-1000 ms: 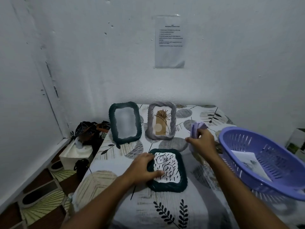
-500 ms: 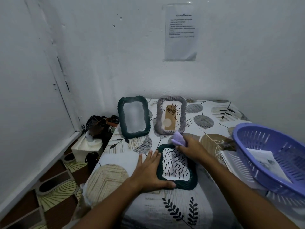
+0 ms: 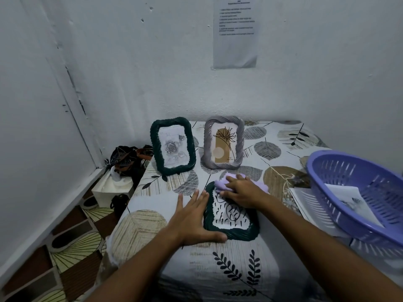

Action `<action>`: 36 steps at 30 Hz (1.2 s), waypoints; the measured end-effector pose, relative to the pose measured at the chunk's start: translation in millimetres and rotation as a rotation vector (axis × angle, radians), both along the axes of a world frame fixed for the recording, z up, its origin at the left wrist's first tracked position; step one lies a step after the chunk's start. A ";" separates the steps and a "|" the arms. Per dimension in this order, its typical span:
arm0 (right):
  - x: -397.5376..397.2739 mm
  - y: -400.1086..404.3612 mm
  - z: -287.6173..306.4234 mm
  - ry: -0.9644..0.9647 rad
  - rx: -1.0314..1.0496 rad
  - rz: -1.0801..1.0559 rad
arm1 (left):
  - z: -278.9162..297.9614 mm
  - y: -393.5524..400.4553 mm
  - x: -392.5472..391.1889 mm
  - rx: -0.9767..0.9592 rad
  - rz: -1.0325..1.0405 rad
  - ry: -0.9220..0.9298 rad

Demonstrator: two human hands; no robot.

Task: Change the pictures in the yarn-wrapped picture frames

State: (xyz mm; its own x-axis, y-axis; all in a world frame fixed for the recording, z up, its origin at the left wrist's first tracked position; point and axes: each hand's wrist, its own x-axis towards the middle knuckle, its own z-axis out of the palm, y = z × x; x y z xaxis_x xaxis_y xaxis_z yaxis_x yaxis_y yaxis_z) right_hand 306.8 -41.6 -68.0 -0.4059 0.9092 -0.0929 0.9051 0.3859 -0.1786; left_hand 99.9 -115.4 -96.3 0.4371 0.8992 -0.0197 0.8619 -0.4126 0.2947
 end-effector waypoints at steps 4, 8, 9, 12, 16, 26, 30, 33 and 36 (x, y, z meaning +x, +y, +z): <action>-5.5 -4.0 -0.6 -0.047 -0.001 0.067 | -0.1 0.0 0.5 0.008 0.006 -0.012; -0.5 -17.5 3.0 -0.059 -0.022 0.163 | 0.0 -1.7 -0.4 0.006 0.011 -0.007; 3.7 -21.6 4.5 -0.068 -0.027 0.183 | 0.0 -2.0 -0.2 0.005 0.011 -0.003; 19.8 -28.4 6.9 -0.088 -0.007 0.210 | -0.9 -1.4 0.2 0.002 0.016 -0.003; 34.6 -26.7 4.8 -0.123 0.032 0.180 | -2.0 -0.3 -0.2 0.003 0.016 -0.004; -3.3 -7.3 -0.3 -0.162 0.064 0.130 | -0.4 -0.5 -0.5 0.010 0.016 -0.040; -3.9 -11.0 -3.4 -0.113 0.034 0.158 | 0.6 -1.5 -0.2 0.010 0.022 -0.047; 7.7 -18.9 -3.5 -0.096 0.041 0.219 | 1.7 -2.5 0.0 0.009 0.025 -0.042; 25.9 -25.6 -3.2 -0.094 0.053 0.196 | 1.9 -2.8 -0.4 0.005 0.028 -0.036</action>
